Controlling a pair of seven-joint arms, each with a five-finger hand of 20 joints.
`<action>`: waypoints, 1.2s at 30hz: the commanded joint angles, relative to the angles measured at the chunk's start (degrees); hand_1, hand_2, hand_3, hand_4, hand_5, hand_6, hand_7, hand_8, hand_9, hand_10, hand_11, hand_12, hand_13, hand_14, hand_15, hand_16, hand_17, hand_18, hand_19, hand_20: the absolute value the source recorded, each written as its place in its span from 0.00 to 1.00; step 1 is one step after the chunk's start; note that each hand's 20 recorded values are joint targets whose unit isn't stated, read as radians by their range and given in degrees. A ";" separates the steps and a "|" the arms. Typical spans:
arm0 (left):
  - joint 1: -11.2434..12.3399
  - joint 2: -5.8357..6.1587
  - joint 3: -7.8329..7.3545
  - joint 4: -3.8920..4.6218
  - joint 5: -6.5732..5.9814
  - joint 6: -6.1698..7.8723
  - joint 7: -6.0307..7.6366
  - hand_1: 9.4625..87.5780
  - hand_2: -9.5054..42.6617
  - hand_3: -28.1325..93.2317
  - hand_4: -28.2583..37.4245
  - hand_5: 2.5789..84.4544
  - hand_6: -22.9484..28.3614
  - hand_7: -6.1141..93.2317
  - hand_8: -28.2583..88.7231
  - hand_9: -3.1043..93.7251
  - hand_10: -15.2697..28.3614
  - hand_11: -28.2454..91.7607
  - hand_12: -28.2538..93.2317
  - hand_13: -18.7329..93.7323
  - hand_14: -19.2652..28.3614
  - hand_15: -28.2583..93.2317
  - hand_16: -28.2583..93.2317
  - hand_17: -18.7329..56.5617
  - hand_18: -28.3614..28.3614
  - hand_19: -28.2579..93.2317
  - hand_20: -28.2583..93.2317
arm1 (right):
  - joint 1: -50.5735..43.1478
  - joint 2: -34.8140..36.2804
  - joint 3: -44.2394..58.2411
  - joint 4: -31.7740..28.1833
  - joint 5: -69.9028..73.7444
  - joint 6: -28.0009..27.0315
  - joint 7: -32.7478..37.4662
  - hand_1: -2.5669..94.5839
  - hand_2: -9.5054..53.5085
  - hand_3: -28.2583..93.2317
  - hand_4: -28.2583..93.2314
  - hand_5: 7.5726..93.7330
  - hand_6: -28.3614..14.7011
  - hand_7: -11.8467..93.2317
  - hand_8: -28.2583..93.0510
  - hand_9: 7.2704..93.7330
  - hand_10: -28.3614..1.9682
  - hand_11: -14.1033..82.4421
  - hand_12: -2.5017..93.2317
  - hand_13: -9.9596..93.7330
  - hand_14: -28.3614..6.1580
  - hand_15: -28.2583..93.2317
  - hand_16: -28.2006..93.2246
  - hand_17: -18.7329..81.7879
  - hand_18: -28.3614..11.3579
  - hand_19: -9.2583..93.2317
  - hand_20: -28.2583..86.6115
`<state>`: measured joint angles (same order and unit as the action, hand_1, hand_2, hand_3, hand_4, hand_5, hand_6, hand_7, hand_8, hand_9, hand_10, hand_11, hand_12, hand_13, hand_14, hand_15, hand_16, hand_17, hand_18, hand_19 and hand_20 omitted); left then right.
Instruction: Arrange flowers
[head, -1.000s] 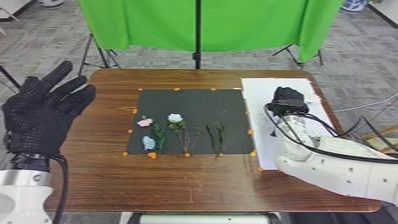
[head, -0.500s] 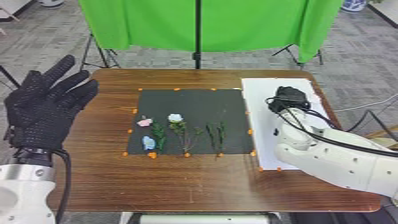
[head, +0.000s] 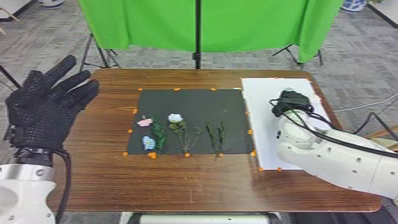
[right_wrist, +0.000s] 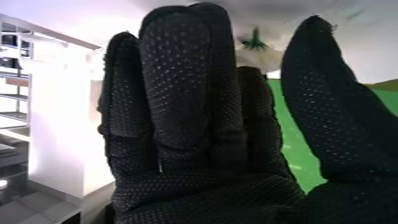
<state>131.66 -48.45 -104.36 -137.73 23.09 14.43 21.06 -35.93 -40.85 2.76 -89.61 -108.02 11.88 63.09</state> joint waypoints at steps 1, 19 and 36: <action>0.60 -0.67 -0.51 0.16 0.49 -0.73 -0.63 0.14 0.37 0.86 0.01 0.41 0.65 0.22 0.16 0.38 0.85 0.48 0.33 0.40 1.00 0.66 0.15 0.20 1.00 0.89 0.00 | -1.03 -0.82 0.26 0.84 -1.37 -1.17 -0.07 0.50 0.00 0.84 0.00 0.72 0.72 0.26 0.16 0.87 0.61 0.33 0.22 0.87 0.65 0.69 0.37 0.64 0.27 1.00 0.15; 2.82 -1.77 -1.97 -0.11 -0.35 1.19 -0.87 0.14 0.37 0.86 0.02 0.41 0.65 0.22 0.16 0.38 0.85 0.48 0.33 0.40 1.00 0.67 0.15 0.20 1.00 0.89 0.00 | 3.57 -2.93 -1.72 -2.58 -6.92 3.21 -1.32 0.60 0.00 0.80 0.00 0.90 0.69 0.28 0.26 0.99 0.68 0.26 0.32 0.90 0.69 0.67 0.39 0.62 0.26 1.00 0.20; 3.34 -2.13 -2.26 -0.38 -0.22 1.40 -1.19 0.15 0.37 0.86 0.02 0.41 0.65 0.22 0.16 0.38 0.85 0.48 0.33 0.40 1.00 0.67 0.15 0.20 1.00 0.89 0.00 | 5.90 -12.53 -3.23 -9.00 -11.61 6.84 -4.52 0.60 0.00 0.80 0.00 0.90 0.68 0.28 0.26 1.00 0.67 0.27 0.32 0.91 0.68 0.68 0.39 0.62 0.24 1.00 0.25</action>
<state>133.88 -49.83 -106.34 -137.88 23.00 15.44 20.51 -30.37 -48.09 0.35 -95.60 -118.32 17.55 59.93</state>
